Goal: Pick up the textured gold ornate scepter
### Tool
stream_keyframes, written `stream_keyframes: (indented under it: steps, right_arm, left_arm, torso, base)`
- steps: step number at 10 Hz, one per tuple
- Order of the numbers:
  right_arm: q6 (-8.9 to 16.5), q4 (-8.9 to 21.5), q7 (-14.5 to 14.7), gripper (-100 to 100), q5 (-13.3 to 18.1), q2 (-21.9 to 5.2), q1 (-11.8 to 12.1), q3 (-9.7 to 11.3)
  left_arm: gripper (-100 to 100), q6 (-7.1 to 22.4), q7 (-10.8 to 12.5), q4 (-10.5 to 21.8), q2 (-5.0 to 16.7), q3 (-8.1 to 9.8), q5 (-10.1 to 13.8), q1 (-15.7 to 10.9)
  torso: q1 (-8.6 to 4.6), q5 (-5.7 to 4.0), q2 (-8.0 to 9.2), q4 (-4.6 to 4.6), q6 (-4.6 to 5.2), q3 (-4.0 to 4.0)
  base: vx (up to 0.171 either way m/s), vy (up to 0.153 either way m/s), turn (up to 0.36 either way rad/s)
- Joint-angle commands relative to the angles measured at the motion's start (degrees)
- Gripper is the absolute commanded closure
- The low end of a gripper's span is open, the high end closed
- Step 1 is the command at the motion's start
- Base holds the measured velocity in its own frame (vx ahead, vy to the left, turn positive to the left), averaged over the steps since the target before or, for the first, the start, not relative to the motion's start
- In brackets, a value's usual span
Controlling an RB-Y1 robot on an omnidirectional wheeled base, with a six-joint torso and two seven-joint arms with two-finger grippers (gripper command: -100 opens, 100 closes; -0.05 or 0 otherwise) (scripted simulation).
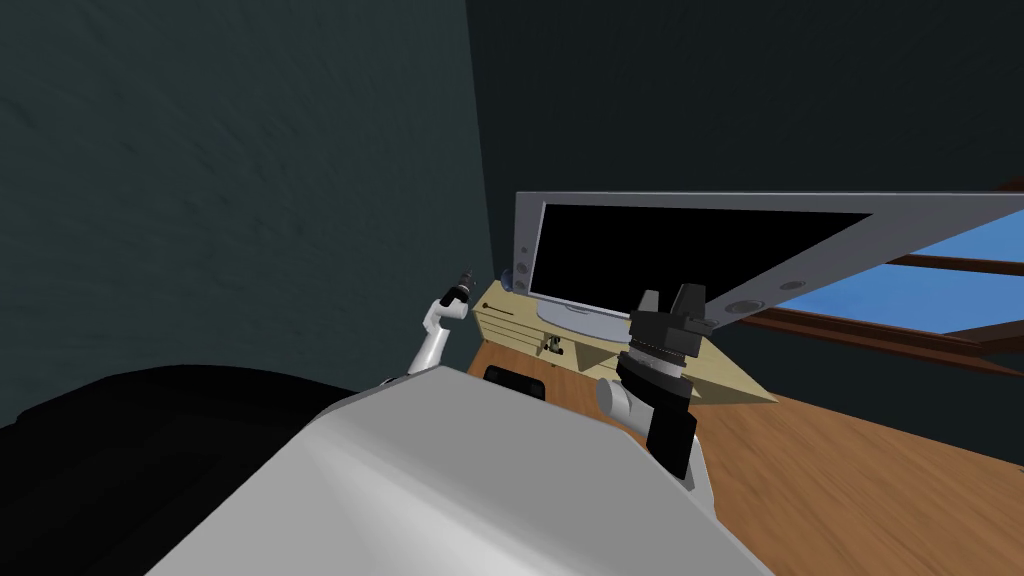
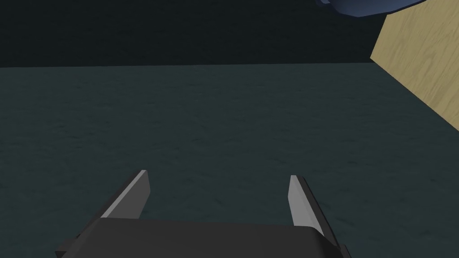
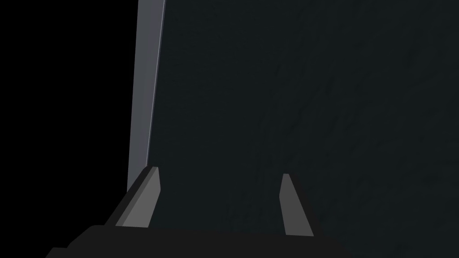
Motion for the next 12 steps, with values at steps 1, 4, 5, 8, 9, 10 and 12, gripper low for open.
stream_keyframes:
  steps: [1,4,5,8,9,10,12]
  right_arm:
    - [0.0,0.0,0.0,0,0.0,0.0,0.0,0.0]
    - [0.0,0.0,0.0,0,0.0,0.0,0.0,0.0]
    - [0.0,0.0,0.0,0,0.0,0.0,0.0,0.0]
    - [0.0,0.0,0.0,0,0.0,0.0,0.0,0.0]
    - [0.0,0.0,0.0,0,0.0,0.0,0.0,0.0]
    - [0.0,0.0,0.0,0,0.0,0.0,0.0,0.0]
    - [0.0,0.0,0.0,0,0.0,0.0,0.0,0.0]
  left_arm:
    - [-100,2.9,0.1,2.8,-0.3,0.43,-0.2,-1.7]
    - [-100,6.9,0.0,5.5,-0.4,0.75,-0.3,-3.1]
    - [-100,8.7,-0.1,7.6,-0.6,0.98,-0.4,-4.4]
    - [-100,12.8,-0.3,11.1,-0.7,1.13,-0.5,-5.7]
    - [-100,14.7,-0.6,12.9,-0.8,1.21,-0.5,-6.8]
    - [-100,15.6,-0.6,13.9,-0.8,1.21,-0.5,-6.8]
    - [-100,18.3,-1.0,16.8,-1.0,1.21,-0.6,-7.8]
  torso:
    - [0.0,0.0,0.0,0.0,0.0,0.0]
    - [0.0,0.0,-0.05,-0.01,0.01,-0.03]
    - [0.01,0.0,-0.04,-0.01,0.0,-0.03]
    - [0.0,0.0,-0.08,-0.02,0.01,-0.05]
    - [0.02,0.01,-0.06,-0.02,-0.01,-0.04]
    - [0.05,0.01,-0.12,-0.02,0.0,-0.07]
    - [0.03,0.01,-0.13,-0.03,0.01,-0.07]
  base:
    - [0.027,-0.017,-0.023]
    - [0.029,-0.011,-0.015]
    - [0.036,-0.009,-0.032]
    - [0.037,-0.009,-0.026]
    - [0.055,0.001,-0.036]
    - [0.046,0.0,-0.022]
    - [0.048,-0.004,-0.034]
